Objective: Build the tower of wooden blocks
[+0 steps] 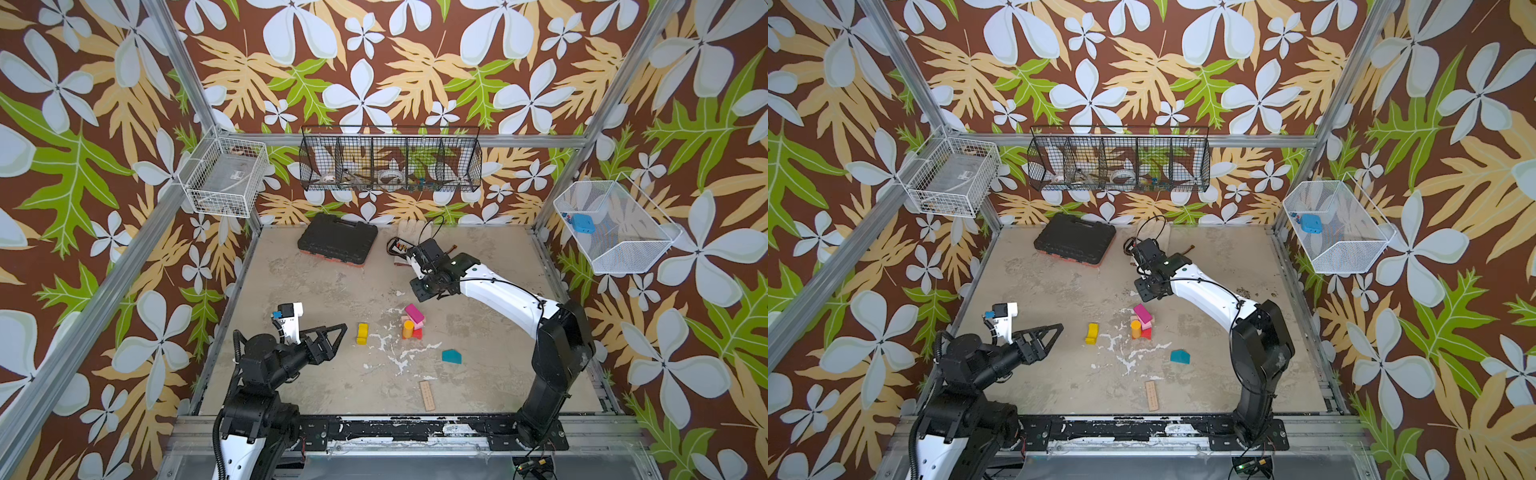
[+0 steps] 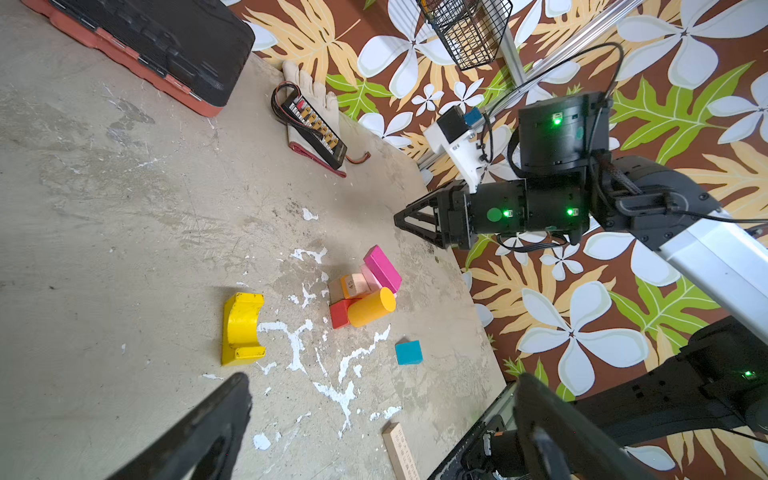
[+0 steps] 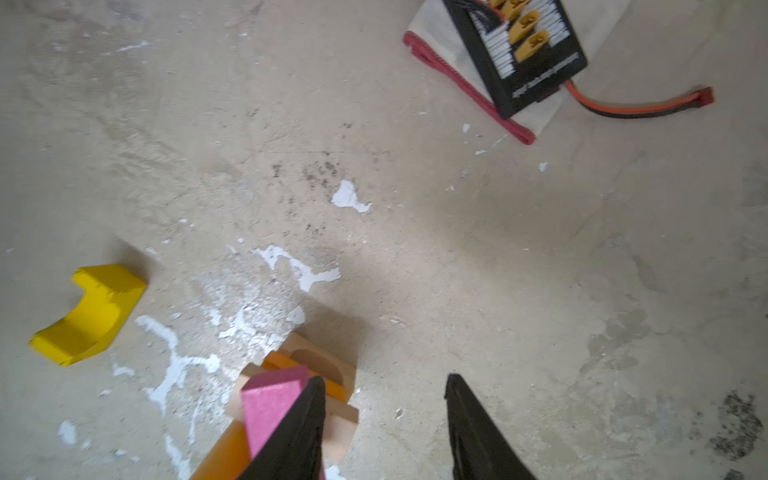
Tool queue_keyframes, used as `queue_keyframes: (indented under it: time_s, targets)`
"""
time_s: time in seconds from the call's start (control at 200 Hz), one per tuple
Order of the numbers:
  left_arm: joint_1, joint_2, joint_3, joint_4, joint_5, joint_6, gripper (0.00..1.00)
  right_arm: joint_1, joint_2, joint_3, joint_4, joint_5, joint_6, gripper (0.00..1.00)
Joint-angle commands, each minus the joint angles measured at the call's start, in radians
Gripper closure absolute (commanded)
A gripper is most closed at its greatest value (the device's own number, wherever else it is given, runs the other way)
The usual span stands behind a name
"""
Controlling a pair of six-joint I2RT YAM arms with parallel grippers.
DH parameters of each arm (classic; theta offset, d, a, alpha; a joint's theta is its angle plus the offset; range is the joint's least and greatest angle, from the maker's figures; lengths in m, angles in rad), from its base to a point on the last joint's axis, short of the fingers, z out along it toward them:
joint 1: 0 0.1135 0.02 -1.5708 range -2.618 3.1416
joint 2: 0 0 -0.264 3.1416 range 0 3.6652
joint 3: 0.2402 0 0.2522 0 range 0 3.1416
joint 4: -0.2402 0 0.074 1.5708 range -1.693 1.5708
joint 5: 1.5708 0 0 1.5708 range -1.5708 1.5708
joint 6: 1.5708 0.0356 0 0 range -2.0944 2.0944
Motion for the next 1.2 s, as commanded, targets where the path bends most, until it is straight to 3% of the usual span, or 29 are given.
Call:
queue_keyframes:
  time_s: [0.0,1.196]
  targets:
    - [0.000,-0.001,0.000,0.028,0.011,-0.001,0.00,-0.001,0.031,0.007,0.004,0.024,0.031,0.53]
    - [0.000,-0.002,0.000,0.030,0.013,-0.002,0.00,0.002,0.056,-0.019,0.027,-0.105,-0.001,0.54]
